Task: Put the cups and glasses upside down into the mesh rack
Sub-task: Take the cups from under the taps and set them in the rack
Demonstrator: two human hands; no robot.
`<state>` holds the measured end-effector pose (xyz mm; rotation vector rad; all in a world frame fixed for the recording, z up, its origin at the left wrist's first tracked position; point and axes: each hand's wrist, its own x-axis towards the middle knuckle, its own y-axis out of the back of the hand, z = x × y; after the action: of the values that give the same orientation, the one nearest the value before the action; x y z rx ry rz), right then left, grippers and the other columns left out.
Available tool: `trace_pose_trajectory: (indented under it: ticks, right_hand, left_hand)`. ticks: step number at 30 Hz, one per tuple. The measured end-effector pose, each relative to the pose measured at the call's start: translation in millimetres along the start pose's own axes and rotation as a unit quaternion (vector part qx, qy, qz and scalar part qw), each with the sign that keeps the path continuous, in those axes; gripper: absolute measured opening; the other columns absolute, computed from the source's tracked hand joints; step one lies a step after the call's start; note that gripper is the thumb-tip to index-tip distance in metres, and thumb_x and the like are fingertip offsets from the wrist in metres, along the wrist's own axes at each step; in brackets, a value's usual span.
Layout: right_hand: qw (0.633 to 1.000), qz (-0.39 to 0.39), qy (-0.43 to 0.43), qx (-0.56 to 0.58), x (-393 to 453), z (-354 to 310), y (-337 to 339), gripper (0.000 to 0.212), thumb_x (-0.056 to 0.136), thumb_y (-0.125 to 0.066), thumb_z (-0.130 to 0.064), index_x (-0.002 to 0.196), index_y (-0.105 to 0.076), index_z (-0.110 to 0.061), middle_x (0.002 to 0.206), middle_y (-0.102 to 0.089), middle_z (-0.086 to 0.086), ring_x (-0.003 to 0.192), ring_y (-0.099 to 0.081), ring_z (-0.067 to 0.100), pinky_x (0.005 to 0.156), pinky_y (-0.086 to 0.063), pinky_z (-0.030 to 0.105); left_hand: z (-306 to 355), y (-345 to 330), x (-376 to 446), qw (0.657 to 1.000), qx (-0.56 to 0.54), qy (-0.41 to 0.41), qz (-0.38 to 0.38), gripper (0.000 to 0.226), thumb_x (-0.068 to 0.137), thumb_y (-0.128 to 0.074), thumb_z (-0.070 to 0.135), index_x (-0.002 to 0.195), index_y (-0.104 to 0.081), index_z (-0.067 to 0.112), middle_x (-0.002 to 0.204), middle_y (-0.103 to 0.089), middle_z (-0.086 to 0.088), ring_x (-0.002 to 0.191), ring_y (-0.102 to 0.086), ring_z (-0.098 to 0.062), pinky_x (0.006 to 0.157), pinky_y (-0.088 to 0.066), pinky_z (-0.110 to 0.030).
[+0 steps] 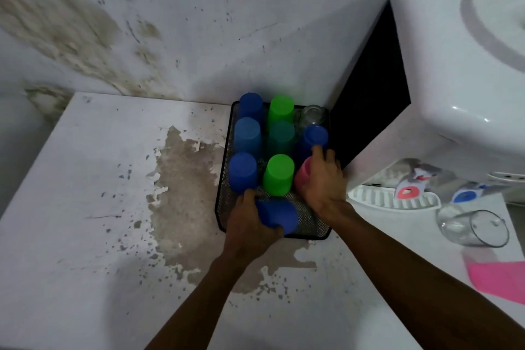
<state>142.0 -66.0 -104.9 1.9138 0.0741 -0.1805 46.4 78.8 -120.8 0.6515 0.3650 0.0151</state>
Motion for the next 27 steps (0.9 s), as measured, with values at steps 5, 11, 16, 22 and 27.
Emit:
trace_pose_trajectory:
  ticks: [5,11,16,22,27]
  right_hand:
    - [0.997,0.006,0.018,0.077,-23.0,11.5,10.3,0.078,0.067,-0.076,-0.007,0.132,-0.035,-0.020,0.128,-0.042,0.013,0.112,-0.050,0.036,0.085,-0.051,0.047]
    - [0.990,0.017,-0.004,0.139,-73.3,50.3,18.8,0.062,0.074,-0.075,-0.022,0.127,-0.044,-0.021,0.125,-0.051,0.008,0.114,-0.051,0.026,0.092,-0.050,0.041]
    - [0.991,-0.027,-0.067,0.116,-101.7,89.4,23.3,0.066,0.078,-0.073,-0.026,0.135,-0.041,-0.017,0.135,-0.048,0.005,0.124,-0.048,0.025,0.098,-0.047,0.039]
    - [0.988,-0.037,-0.097,0.112,-117.4,116.3,25.8,0.056,0.080,-0.069,-0.030,0.130,-0.044,-0.022,0.133,-0.048,0.002,0.118,-0.052,0.022,0.088,-0.049,0.036]
    - [0.988,-0.043,-0.095,0.118,-124.7,127.1,26.0,0.051,0.080,-0.068,-0.031,0.126,-0.048,-0.022,0.131,-0.049,0.000,0.115,-0.054,0.021,0.086,-0.050,0.035]
  left_hand:
    - [12.6,-20.9,0.4,1.000,-0.002,-0.016,0.013,0.085,0.058,-0.083,0.028,0.128,-0.037,0.016,0.127,-0.049,-0.003,0.115,-0.048,-0.019,0.096,-0.045,-0.030]
    - [32.8,-53.0,2.5,0.999,-0.018,-0.037,0.024,0.092,0.056,-0.087,0.022,0.132,-0.035,0.016,0.133,-0.047,-0.006,0.122,-0.043,-0.022,0.102,-0.043,-0.039]
    - [43.1,-81.7,3.2,0.997,-0.046,-0.050,0.044,0.079,0.054,-0.087,0.019,0.121,-0.045,0.023,0.123,-0.054,0.001,0.112,-0.052,-0.019,0.097,-0.049,-0.042]
    - [31.4,-95.2,-3.3,0.992,-0.054,-0.079,0.087,0.074,0.057,-0.087,0.022,0.118,-0.047,0.019,0.120,-0.058,-0.004,0.110,-0.053,-0.022,0.095,-0.050,-0.041]
    - [29.3,-98.0,-4.7,0.989,-0.059,-0.095,0.095,0.071,0.060,-0.087,0.017,0.120,-0.049,0.012,0.121,-0.057,-0.009,0.113,-0.052,-0.024,0.098,-0.047,-0.041]
